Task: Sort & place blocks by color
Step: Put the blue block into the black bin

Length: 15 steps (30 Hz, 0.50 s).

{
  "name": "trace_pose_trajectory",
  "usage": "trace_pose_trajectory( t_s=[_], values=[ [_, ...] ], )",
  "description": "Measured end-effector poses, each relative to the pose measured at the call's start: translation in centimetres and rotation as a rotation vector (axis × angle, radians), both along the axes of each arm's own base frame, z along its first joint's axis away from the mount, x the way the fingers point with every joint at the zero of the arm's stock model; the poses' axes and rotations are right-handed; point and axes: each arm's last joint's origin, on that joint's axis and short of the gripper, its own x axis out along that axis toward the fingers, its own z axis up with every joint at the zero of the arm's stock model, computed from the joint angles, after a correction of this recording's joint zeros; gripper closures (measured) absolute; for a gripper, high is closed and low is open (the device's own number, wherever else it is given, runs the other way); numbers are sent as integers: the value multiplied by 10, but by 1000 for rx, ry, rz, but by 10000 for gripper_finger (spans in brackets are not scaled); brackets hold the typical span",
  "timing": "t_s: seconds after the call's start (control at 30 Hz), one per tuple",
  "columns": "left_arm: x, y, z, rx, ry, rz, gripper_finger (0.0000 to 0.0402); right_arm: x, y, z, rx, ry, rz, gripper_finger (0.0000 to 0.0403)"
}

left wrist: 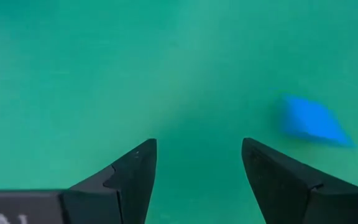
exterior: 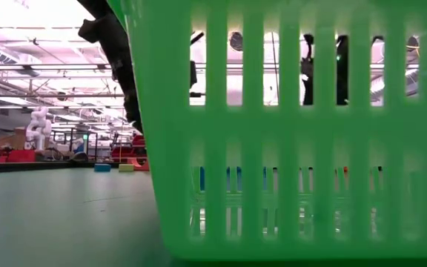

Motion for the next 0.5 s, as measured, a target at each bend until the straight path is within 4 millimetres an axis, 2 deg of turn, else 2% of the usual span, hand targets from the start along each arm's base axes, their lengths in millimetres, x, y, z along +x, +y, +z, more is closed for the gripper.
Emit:
trace_pose_trajectory(
  t_s=[0.13, 0.23, 0.5],
  values=[
    [2, -19, 2, 22, -39, -273, 165, 12, 17, 3, -9, -44, 103, 136],
    [5, -33, 5, 77, -94, -404, 165, 21, 29, 5, -26, -81, 173, 136],
    [13, -33, 10, 101, -209, -424, 165, 38, 60, 1, -53, -228, 299, 136]
  ],
)
